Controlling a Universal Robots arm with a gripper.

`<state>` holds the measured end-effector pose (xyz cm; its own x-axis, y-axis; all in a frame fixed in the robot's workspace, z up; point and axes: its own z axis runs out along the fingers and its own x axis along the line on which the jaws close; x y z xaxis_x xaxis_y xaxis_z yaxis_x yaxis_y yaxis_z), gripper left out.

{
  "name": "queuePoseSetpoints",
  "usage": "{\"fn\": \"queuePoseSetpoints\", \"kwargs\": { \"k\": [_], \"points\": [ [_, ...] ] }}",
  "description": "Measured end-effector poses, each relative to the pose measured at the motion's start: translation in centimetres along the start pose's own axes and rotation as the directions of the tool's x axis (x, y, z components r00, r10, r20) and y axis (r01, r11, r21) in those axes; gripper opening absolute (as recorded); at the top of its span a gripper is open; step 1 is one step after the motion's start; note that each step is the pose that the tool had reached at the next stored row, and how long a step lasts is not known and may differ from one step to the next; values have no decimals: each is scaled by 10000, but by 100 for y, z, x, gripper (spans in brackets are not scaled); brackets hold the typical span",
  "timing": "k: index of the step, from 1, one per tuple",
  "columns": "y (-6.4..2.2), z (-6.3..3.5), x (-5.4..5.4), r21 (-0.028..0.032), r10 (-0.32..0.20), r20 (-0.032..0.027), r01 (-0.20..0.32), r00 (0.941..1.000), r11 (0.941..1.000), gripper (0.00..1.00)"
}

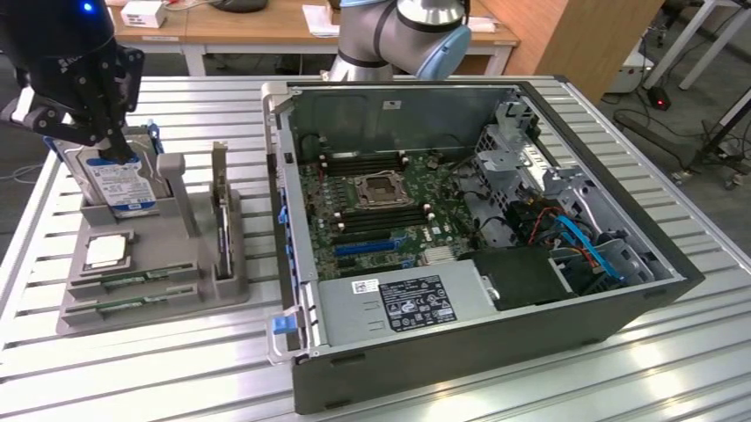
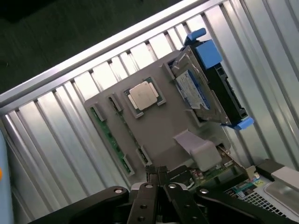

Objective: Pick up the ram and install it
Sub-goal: 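Pick up the ram and move it above insertion slot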

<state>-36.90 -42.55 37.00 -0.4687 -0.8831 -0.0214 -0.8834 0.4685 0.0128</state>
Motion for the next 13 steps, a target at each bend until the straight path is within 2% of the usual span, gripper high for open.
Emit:
{"fn": "queuePoseSetpoints", "kwargs": {
  "k": [4, 7, 13],
  "points": [
    [0, 1, 0, -12, -627, -11, 627, 9980, 9980, 9],
    [0, 1, 0, -21, -1097, -20, 1097, 9940, 9940, 9],
    [0, 2, 0, -41, -2012, -32, 2012, 9795, 9795, 9]
  ]
}}
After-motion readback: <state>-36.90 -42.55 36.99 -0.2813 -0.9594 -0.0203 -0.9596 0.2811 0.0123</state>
